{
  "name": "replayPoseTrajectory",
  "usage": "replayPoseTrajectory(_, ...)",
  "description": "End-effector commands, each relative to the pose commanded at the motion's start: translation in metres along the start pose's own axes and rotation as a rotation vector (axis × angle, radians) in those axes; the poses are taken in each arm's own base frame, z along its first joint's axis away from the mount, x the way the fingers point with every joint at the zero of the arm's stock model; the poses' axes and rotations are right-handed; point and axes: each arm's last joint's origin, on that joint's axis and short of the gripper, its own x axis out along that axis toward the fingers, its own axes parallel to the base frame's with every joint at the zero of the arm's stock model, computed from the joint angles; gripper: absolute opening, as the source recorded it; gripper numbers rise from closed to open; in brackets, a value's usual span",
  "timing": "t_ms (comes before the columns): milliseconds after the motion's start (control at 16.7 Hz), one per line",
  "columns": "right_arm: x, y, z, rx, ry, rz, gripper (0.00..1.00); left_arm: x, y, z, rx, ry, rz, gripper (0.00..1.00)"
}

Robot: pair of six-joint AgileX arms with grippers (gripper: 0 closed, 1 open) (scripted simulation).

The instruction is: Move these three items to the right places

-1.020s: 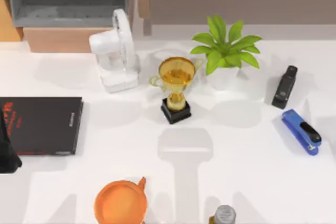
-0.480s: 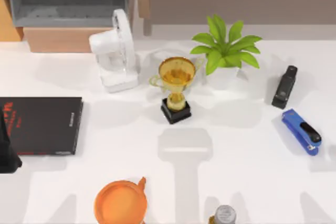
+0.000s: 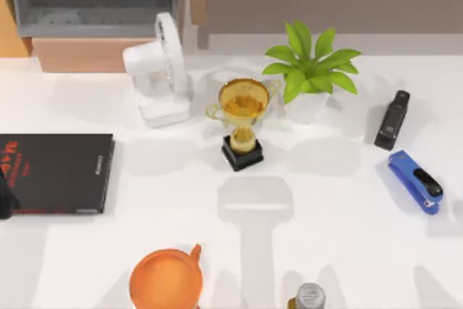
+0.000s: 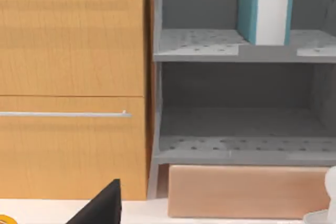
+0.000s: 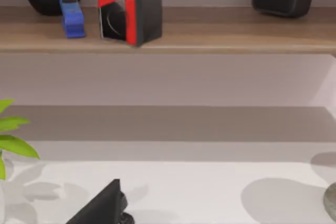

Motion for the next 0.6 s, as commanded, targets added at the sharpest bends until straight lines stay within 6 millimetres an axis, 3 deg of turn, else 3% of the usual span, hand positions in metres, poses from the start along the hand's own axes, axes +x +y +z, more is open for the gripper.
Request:
replayPoseTrajectory(180,0.0,0.0,0.0,0.0,0.0,0.0,1.0,0.014,-0.003,0.042,-0.008,-0.04,-0.004,1.0)
replayPoseTrajectory(300,0.0,0.0,0.0,0.0,0.0,0.0,1.0,0.035,-0.005,0.069,-0.014,-0.042,-0.007,1.0)
replayPoseTrajectory(480,0.0,0.0,0.0,0.0,0.0,0.0,1.0,0.089,-0.013,0.099,-0.018,-0.006,-0.01,1.0)
replayPoseTrajectory(600,0.0,0.0,0.0,0.0,0.0,0.0,1.0,0.135,-0.021,0.105,-0.018,0.03,-0.01,1.0)
